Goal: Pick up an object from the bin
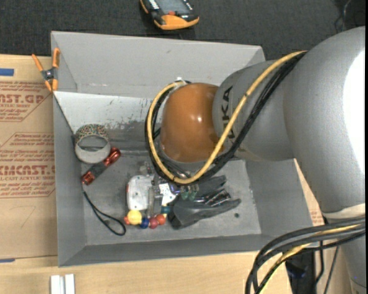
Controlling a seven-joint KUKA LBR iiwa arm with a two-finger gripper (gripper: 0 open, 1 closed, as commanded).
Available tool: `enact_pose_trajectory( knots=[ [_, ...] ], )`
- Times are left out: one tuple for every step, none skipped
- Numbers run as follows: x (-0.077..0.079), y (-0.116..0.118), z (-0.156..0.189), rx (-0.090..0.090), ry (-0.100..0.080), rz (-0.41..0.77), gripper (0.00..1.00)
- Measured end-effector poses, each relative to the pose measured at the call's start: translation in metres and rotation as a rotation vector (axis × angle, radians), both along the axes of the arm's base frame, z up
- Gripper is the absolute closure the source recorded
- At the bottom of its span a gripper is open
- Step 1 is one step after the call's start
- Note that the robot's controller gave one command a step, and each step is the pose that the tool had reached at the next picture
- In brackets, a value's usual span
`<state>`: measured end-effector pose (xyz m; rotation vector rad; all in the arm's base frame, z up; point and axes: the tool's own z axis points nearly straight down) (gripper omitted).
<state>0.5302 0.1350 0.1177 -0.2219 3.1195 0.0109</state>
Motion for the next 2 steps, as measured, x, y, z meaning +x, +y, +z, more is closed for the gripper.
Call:
enact_pose_trajectory(
  knots=[
    [-0.002, 0.0, 0.008, -0.002, 0.007, 0.0, 1.0],
    [0.0, 0.0, 0.026, 0.0, 0.001, 0.0, 1.0]
  ],
)
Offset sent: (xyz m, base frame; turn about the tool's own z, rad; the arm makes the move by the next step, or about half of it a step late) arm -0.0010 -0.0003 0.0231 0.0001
